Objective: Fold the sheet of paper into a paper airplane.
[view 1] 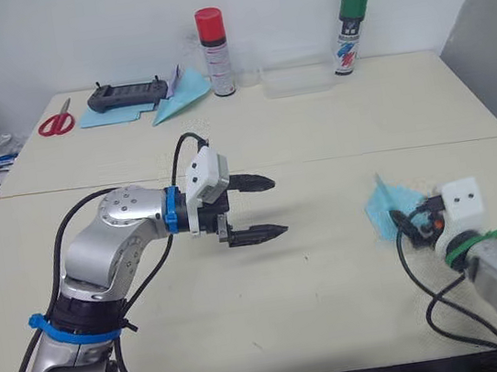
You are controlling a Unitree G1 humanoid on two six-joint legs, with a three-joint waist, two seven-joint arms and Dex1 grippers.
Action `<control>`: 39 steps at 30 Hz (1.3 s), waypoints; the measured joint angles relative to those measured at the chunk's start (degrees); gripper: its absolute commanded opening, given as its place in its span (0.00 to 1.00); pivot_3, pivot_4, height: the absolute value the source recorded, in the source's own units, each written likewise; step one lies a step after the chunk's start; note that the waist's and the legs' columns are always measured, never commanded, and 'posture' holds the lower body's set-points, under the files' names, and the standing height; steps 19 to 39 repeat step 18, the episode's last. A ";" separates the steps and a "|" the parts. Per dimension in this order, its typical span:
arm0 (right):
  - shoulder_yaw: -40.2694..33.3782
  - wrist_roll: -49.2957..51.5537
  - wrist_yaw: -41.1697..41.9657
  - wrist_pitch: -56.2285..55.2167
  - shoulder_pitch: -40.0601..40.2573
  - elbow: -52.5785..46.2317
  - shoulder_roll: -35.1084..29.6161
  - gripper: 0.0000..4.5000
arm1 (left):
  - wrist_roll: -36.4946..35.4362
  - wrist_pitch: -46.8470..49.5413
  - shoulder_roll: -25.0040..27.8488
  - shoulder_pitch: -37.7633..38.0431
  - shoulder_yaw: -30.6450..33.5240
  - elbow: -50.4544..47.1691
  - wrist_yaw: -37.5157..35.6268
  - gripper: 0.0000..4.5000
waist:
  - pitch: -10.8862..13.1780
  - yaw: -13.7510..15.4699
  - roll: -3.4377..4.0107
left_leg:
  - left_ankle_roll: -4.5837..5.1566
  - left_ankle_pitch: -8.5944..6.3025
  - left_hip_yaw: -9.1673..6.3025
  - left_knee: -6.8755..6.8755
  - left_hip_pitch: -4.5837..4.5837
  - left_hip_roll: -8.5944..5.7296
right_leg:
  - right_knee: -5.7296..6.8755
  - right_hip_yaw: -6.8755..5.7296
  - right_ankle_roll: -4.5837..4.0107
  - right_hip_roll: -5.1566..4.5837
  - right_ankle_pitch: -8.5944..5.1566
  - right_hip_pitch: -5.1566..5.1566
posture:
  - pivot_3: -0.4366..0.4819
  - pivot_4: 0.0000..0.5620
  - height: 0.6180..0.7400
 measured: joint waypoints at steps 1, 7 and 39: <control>0.46 1.92 3.27 -0.11 -2.38 -0.11 -3.64 1.00 | 1.05 -0.48 1.10 1.02 0.44 0.80 0.45 1.00 | 0.00 0.05 0.01 | 0.03 0.02 -0.06 -0.01 -0.01 0.00 | -0.01 -0.05 0.00 0.01 0.00 0.01 | 0.48 0.27 1.00; -0.43 5.59 29.39 -8.59 0.63 9.89 -28.47 1.00 | 7.38 -5.23 11.13 3.22 6.15 13.47 0.89 1.00 | 0.05 1.23 -0.03 | 0.06 0.00 -0.05 -0.04 -0.14 -0.09 | -0.19 -0.15 -0.06 -0.10 0.02 0.00 | 0.48 0.27 1.00; -11.34 6.80 51.25 -16.23 -5.82 40.60 -50.06 1.00 | 9.45 -10.80 22.91 11.69 24.33 27.16 0.65 1.00 | 0.17 0.37 0.06 | 0.06 0.00 0.12 -0.10 -0.01 0.04 | -0.10 -0.08 -0.04 -0.09 -0.05 -0.03 | 0.48 0.27 1.00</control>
